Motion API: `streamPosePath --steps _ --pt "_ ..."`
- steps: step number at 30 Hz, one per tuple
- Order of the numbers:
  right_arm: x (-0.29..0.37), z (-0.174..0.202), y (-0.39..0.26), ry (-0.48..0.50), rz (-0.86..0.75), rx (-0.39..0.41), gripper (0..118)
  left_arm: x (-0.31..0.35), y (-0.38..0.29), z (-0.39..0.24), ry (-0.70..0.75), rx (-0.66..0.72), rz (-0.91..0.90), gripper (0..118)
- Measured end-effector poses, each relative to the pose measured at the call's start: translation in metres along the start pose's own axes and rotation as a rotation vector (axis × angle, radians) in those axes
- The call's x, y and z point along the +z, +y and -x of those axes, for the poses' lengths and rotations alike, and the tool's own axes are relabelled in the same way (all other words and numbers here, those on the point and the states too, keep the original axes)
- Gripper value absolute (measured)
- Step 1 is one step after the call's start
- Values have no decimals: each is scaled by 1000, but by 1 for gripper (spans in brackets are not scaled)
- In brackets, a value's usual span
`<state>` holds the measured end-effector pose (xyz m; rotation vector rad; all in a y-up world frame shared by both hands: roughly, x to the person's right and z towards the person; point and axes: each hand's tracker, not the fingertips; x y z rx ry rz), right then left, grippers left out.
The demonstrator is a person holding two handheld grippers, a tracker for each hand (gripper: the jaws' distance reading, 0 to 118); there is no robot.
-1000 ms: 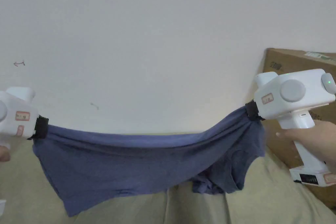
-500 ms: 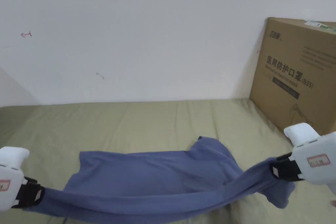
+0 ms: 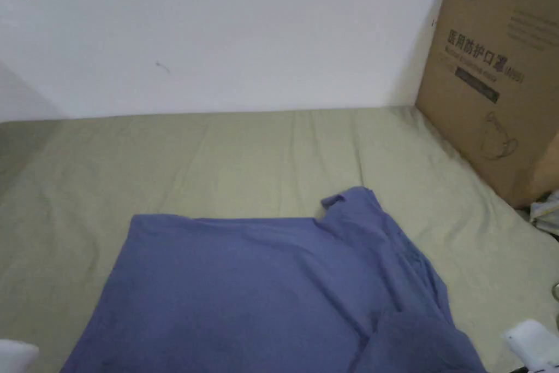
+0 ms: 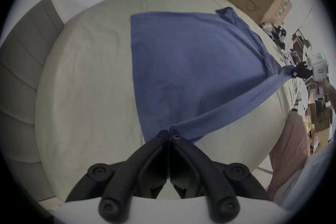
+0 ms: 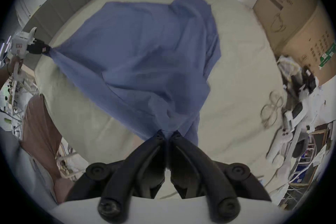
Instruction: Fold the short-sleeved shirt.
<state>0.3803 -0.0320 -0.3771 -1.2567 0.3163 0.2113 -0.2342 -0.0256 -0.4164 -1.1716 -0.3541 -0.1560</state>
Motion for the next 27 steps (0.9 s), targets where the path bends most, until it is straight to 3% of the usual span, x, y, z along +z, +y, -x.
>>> streamPosePath --steps 7,9,12,13,14,15,16,19,22,27 --pt "-30 1 -6 -6 66 -30 4 -24 -17 0 -31 2 69 0" --pt "-32 5 -6 -24 71 -67 7 -24 -19 2 -42 28 75 9" --pt "-31 5 -8 -21 76 -78 25 -31 -27 10 -66 137 193 14" --pt "-32 6 -10 2 139 -111 34 -28 -33 10 -75 124 143 21" --pt "-33 4 -12 16 152 -135 47 -25 -36 7 -65 95 114 49" --pt "-32 3 -15 16 143 -149 67 -22 -38 5 -42 57 102 86" --pt "-30 3 -20 -2 126 -150 86 -20 -40 5 -26 48 107 115" --pt "-14 2 -26 -53 93 -173 90 4 -41 5 -47 103 34 111" --pt "14 4 -28 -80 9 -250 90 31 -46 7 -36 172 -41 111" --pt "68 30 -23 -114 -265 -315 90 76 -48 -18 74 233 -274 111"
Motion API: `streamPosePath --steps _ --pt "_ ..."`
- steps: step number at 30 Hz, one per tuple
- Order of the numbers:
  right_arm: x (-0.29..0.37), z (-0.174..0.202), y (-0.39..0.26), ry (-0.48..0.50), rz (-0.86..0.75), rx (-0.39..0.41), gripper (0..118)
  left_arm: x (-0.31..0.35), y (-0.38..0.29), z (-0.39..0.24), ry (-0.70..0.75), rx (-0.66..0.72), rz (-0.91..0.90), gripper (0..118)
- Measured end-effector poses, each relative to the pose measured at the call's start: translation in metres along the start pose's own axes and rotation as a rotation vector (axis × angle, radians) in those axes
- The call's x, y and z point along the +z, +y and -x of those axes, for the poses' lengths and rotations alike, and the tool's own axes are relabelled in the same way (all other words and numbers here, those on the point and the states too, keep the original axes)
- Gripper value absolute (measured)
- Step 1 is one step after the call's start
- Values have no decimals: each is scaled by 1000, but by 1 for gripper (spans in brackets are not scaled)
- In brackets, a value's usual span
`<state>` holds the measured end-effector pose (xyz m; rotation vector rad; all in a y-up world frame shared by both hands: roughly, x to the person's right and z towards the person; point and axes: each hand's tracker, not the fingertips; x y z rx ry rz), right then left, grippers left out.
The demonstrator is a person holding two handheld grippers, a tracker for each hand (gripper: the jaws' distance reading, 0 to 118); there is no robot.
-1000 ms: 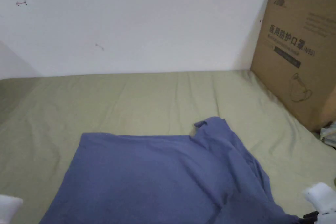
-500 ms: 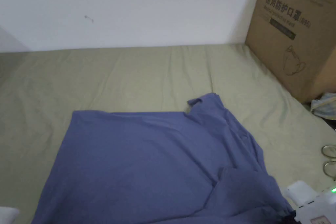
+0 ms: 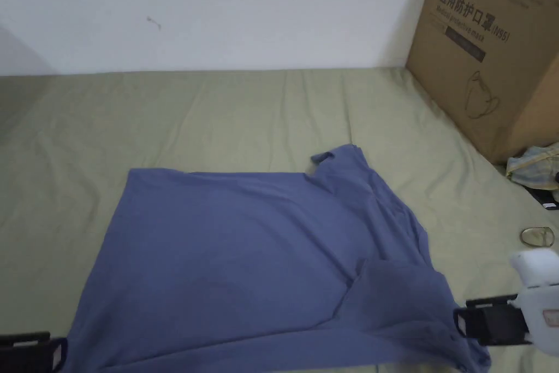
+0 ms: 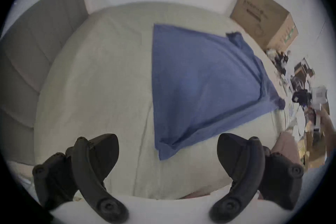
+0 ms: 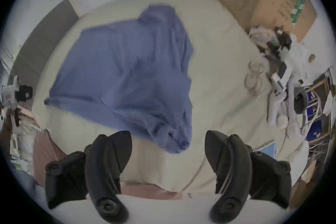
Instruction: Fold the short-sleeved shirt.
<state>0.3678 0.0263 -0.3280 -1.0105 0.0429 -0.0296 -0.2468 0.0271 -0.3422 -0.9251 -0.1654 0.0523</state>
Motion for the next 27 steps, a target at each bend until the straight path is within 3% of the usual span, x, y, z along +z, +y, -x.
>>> streamPosePath --steps 2,3,4,5,6,7,8,9,12,18,19,21,22,23,24,27 --pt "21 22 -1 -15 -157 -10 90 16 -2 -8 26 36 -105 106" --pt "29 32 -2 9 -235 -22 90 26 -6 -15 40 74 -187 97" --pt "37 42 -4 36 -309 -42 90 33 -9 -18 27 103 -243 78" --pt "43 50 -6 57 -373 -66 87 38 -11 -21 20 116 -291 44" --pt "45 54 -9 98 -450 -97 79 44 -16 -26 32 102 -352 19" --pt "49 62 -10 127 -500 -119 56 49 -21 -32 64 90 -407 5" --pt "51 69 -11 145 -535 -135 10 53 -24 -37 86 75 -445 4" --pt "52 74 -10 155 -559 -150 0 52 -26 -40 102 66 -473 0" --pt "53 83 -5 189 -575 -143 0 56 -25 -41 88 35 -471 0" --pt "51 91 -3 202 -519 -89 0 -11 -11 -9 92 69 190 1" --pt "48 89 -4 199 -495 -88 0 -26 -17 0 75 105 236 10" --pt "42 84 -9 184 -471 -98 0 -47 -26 12 48 154 266 94" --pt "38 82 -11 183 -454 -110 0 -59 -31 17 73 166 297 118" --pt "35 78 -13 188 -435 -124 0 -67 -35 18 83 172 324 112" --pt "31 75 -16 191 -413 -141 0 -73 -39 19 88 173 246 110" --pt "20 68 -20 170 -360 -156 0 -94 -49 20 147 140 301 109"
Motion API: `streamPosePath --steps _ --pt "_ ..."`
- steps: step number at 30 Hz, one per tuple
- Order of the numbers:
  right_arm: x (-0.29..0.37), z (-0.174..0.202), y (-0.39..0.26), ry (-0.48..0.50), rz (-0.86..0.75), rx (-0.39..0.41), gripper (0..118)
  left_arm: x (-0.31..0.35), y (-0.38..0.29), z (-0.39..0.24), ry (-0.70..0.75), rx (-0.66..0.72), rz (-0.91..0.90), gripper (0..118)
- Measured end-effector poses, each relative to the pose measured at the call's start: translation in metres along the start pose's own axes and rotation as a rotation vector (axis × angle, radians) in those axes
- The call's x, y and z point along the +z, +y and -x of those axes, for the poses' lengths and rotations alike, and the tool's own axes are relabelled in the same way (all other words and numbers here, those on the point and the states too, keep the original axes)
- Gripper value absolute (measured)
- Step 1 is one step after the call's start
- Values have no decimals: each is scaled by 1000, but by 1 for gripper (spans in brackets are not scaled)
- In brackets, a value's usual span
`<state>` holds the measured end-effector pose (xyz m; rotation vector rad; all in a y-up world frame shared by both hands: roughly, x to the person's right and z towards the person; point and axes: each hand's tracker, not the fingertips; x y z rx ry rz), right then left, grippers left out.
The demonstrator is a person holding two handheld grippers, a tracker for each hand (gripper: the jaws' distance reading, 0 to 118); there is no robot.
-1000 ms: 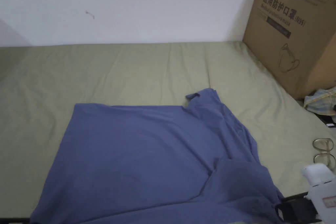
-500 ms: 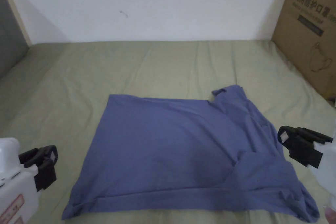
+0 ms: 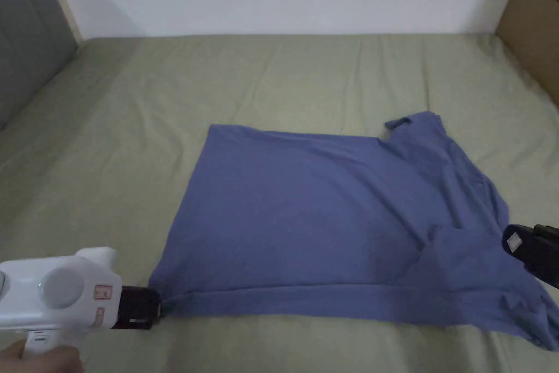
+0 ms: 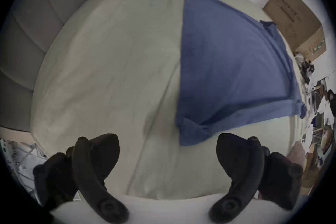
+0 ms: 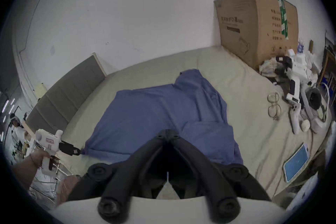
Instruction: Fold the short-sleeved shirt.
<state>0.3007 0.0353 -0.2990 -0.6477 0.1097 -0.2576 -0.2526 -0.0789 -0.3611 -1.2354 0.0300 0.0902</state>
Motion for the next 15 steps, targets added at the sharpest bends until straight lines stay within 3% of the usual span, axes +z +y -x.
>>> streamPosePath --steps 3,4,5,6,9,13,15 --pt "-9 -8 -3 -40 21 -16 0 -13 12 4 -53 -11 -17 104" --pt "-11 -12 -3 -37 32 -28 0 -16 14 -1 -91 -38 -27 90" --pt "-13 -14 -3 -36 37 -36 0 -20 14 -6 -110 -63 -17 59" --pt "-15 -16 -4 -40 41 -38 0 -12 13 -15 -126 -111 -2 38" --pt "-16 -22 -5 -68 55 -19 0 -13 9 -29 -66 -246 -37 13" --pt "-16 -41 -7 -90 113 1 0 8 6 -13 -148 -46 -89 9" --pt "-20 -57 -11 -164 188 29 0 24 1 -12 -183 -27 -111 8"
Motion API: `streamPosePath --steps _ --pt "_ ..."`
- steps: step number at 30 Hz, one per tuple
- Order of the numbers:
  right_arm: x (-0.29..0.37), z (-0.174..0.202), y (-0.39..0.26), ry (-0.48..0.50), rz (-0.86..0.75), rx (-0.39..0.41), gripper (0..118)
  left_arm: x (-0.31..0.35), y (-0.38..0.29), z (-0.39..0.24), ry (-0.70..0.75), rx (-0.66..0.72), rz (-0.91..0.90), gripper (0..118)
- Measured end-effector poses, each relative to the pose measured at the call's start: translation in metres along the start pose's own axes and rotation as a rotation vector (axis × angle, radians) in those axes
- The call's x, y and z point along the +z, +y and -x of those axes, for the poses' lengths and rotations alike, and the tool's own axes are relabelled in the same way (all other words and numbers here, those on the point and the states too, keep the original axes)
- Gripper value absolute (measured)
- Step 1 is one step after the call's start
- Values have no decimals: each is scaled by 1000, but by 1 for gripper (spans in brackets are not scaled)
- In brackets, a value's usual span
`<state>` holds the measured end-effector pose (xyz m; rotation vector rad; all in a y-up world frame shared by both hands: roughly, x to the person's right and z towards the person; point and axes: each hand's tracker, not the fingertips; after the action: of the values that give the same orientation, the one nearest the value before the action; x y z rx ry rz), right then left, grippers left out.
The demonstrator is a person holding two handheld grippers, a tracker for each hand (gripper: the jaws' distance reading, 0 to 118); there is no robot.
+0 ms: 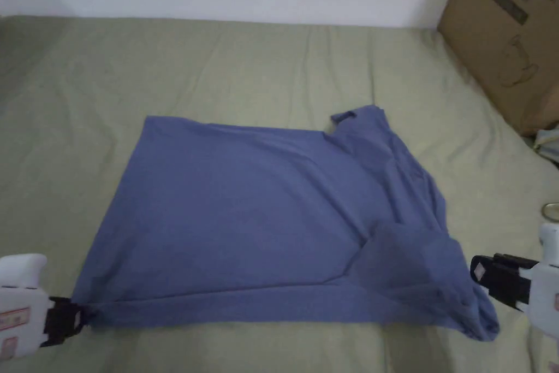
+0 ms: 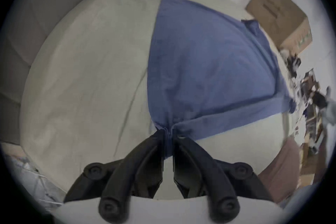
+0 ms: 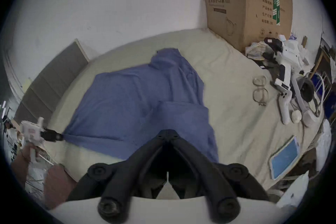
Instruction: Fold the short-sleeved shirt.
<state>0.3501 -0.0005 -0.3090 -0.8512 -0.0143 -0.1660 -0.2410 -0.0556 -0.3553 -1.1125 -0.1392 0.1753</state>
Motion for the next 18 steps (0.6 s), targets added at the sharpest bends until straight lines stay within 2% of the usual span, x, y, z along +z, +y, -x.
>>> streamPosePath --steps 2,3,4,5,6,9,13,14,15,17,18 --pt "-14 -14 -4 -23 97 14 2 6 -3 -3 12 -30 1 8" --pt "-21 -20 -7 -32 122 12 15 13 -3 -8 12 -33 -8 8" --pt "-32 -32 -11 -43 146 20 40 15 -2 -7 6 -26 -12 8" --pt "-40 -33 -13 -53 181 34 86 15 0 -7 -8 -9 -6 8" --pt "-51 -33 -15 -72 224 58 105 16 1 -5 -14 11 0 8" --pt "-70 -29 -21 -42 245 89 106 17 5 -8 -24 41 1 8" --pt "-88 -21 -20 -52 237 130 105 12 3 -17 31 -4 36 8" --pt "-90 -19 -19 -54 230 138 94 11 2 -19 37 -18 39 8" --pt "-89 -18 -18 -48 218 148 70 11 2 -19 36 -24 42 8" --pt "-87 -16 -16 -24 200 172 47 11 2 -19 38 -20 43 8" --pt "-90 -15 -16 -9 222 194 47 11 2 -19 33 -11 43 8"
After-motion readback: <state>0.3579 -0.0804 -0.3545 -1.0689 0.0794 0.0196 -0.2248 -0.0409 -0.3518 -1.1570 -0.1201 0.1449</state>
